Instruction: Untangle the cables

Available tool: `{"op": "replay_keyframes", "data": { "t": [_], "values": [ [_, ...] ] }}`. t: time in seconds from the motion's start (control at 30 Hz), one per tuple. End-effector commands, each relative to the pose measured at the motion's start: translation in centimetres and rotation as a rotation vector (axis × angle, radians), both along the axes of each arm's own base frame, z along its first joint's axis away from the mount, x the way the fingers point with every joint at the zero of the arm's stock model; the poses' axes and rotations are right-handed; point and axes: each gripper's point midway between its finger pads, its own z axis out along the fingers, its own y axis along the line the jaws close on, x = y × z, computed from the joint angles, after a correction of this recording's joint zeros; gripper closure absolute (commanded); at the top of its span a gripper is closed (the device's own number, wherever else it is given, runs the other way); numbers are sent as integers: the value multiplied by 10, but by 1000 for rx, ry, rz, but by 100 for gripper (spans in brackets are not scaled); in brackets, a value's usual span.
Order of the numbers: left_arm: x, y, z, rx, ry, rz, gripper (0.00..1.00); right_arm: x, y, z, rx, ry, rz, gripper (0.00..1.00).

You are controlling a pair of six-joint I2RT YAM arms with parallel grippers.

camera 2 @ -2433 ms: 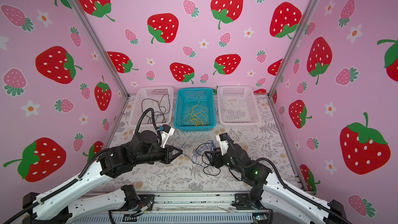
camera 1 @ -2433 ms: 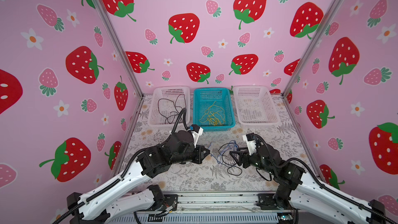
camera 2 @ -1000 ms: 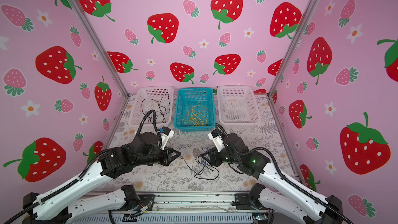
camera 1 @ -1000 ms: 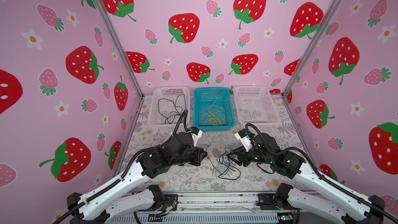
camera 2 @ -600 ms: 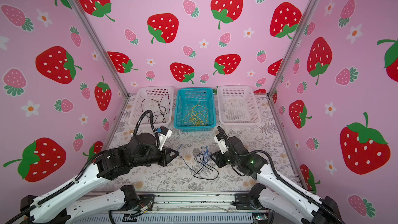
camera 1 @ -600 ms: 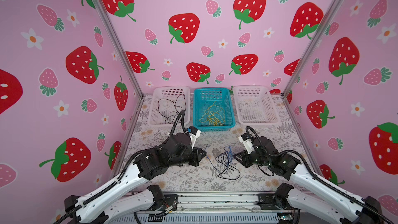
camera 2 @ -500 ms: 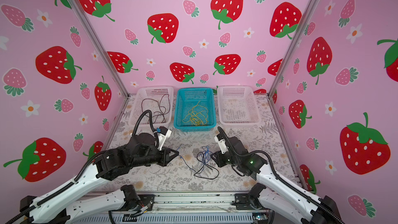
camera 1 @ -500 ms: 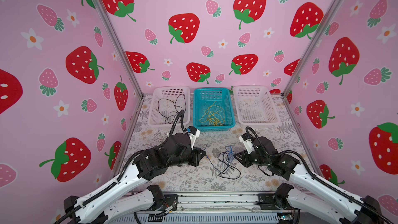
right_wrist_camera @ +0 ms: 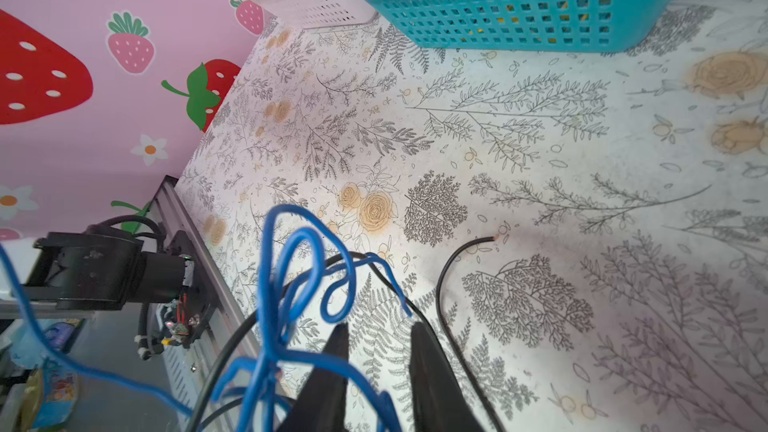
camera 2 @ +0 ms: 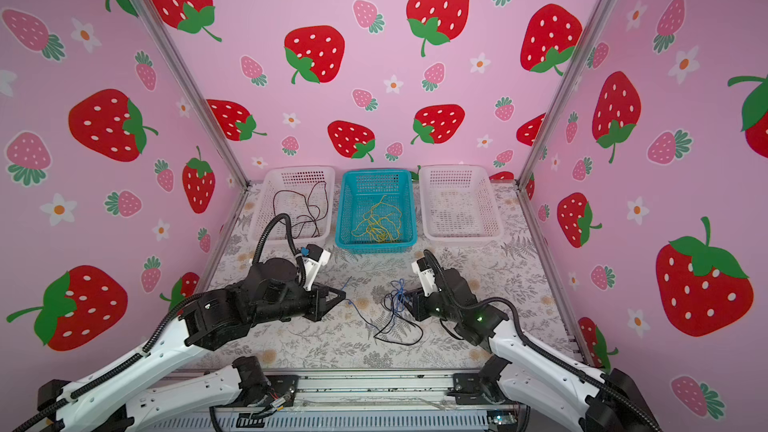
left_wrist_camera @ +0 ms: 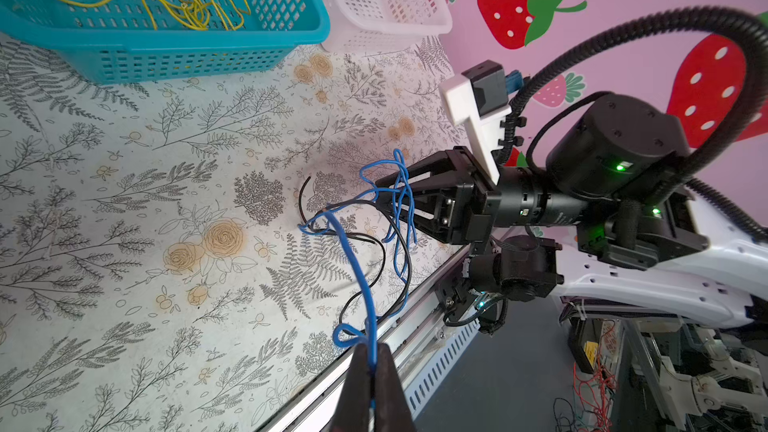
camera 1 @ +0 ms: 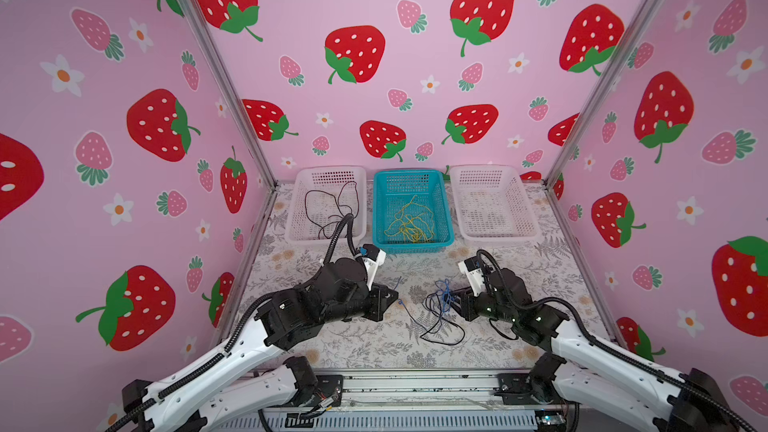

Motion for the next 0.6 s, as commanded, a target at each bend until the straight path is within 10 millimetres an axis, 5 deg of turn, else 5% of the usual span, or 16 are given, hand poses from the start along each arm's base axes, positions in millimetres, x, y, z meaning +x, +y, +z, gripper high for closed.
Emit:
{"op": "replay_keyframes", "data": {
  "t": [0.0,0.13,0.4,0.57],
  "values": [
    [3,3,18,-50,-47,24,100,16,0,15,42,-54,-67,85],
    [5,22,34,-73,-106,91,100,27,-19,-4,-56,-45,-174,100],
    [1,86,97,-223,-273,301,100,28,-52,-78,-276,87,-314,100],
    [-8,106,127,-310,-334,330,100,26,-60,-102,-335,129,-336,100]
  ]
}}
